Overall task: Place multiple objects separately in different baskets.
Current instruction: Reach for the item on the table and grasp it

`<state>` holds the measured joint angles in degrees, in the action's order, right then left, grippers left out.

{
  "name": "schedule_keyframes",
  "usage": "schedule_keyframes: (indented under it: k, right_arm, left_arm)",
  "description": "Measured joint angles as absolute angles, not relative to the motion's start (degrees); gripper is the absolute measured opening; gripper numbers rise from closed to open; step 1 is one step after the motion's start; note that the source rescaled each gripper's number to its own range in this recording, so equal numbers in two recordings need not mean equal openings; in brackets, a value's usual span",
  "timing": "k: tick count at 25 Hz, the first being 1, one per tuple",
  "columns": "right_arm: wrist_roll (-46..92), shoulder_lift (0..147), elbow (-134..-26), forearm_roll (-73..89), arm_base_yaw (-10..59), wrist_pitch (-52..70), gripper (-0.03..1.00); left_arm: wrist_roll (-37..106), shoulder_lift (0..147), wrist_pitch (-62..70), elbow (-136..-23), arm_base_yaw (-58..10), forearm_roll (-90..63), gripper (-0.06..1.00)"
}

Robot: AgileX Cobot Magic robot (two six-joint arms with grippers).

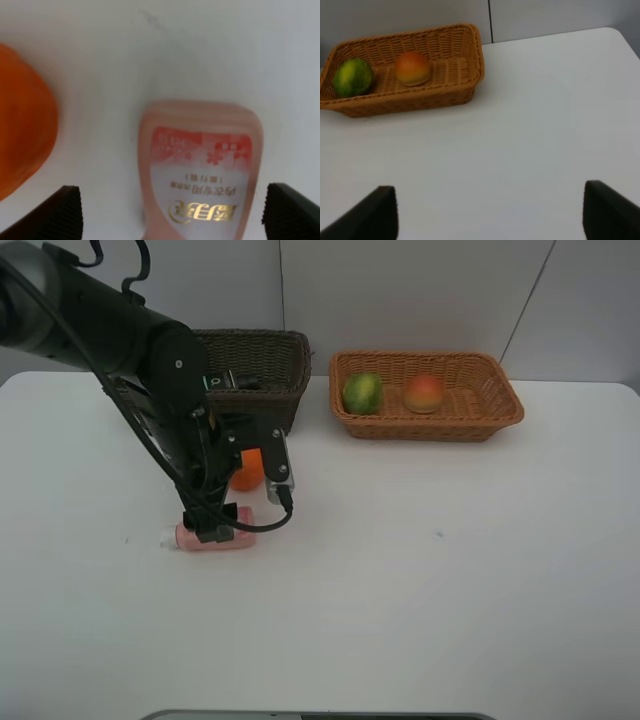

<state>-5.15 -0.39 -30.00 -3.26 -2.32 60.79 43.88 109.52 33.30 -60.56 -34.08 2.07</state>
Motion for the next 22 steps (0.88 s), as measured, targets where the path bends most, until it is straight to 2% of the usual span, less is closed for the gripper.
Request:
schedule_keyframes:
  k: [15,19,22]
  right_arm:
    - [-5.15,-0.39,-30.0,-3.26,-2.32,60.79,0.47]
    - [-5.17,-0.39,-30.0,-3.26,-2.32,60.79,0.47]
    - [-5.17,-0.39,-30.0,-3.26,-2.32,60.79,0.47]
  left_arm:
    - [43.62,109.52,35.21,-60.56,-34.08,0.78,0.9]
    - [41.97,109.96,35.39,-60.56,-34.08,0.78,0.98]
    - [41.78,111.12,35.67,-60.56,-34.08,0.83,0.99]
